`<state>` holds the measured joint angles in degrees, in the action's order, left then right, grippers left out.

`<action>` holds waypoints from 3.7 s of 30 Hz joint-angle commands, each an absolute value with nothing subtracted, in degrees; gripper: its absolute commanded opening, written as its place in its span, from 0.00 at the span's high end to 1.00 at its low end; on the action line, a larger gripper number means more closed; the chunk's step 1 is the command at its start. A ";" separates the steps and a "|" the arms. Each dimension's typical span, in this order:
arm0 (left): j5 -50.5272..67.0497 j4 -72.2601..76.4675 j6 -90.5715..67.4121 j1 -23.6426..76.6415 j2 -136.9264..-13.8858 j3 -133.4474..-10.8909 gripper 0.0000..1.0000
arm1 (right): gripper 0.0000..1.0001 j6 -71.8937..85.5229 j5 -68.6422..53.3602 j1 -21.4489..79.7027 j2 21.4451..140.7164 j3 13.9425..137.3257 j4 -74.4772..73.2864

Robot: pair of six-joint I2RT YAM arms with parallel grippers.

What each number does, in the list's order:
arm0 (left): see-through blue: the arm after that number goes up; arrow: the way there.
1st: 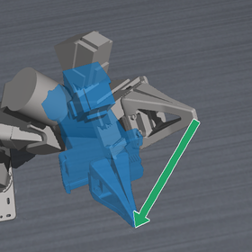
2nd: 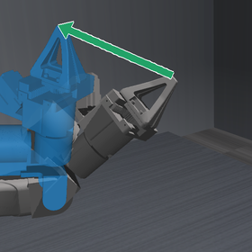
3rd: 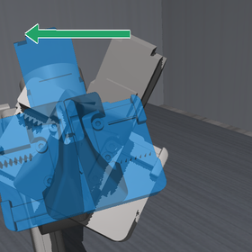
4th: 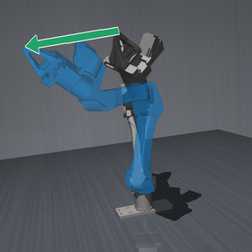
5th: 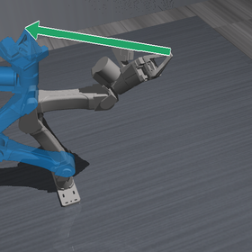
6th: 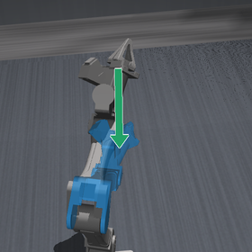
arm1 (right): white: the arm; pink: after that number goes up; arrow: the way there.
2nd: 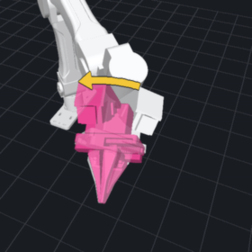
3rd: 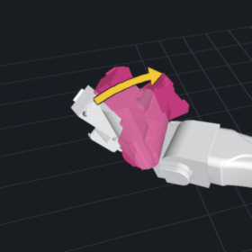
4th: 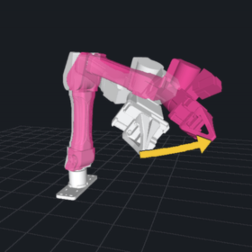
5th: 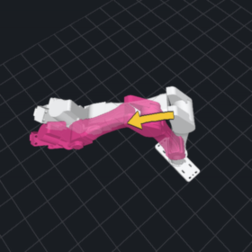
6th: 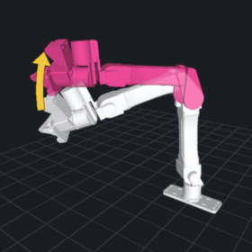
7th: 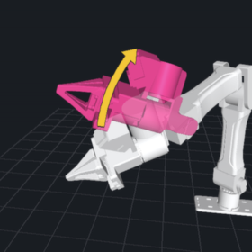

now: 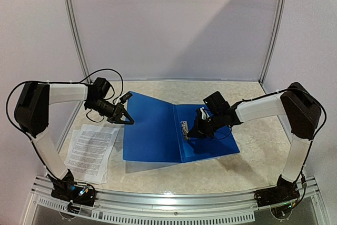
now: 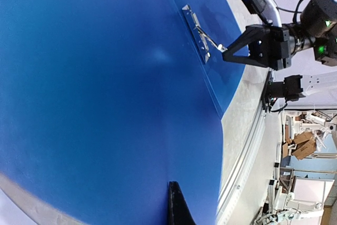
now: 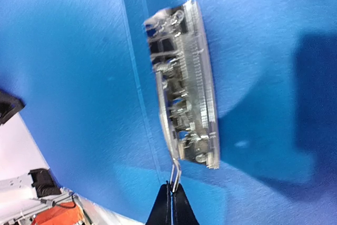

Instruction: Put the files into the folder

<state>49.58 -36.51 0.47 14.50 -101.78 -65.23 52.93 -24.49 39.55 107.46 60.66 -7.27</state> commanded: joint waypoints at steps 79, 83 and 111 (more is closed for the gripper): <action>45.76 -46.03 8.30 14.89 -106.59 -70.93 1.00 | 0.62 -42.80 -15.24 40.31 118.85 77.43 -0.88; 45.86 -46.22 8.44 14.86 -106.97 -71.02 1.00 | 0.62 -41.95 -15.79 39.55 120.89 79.72 -0.62; 43.65 -62.42 21.93 10.68 -98.87 -83.54 0.27 | 0.46 -7.37 -14.03 39.64 107.17 82.83 2.11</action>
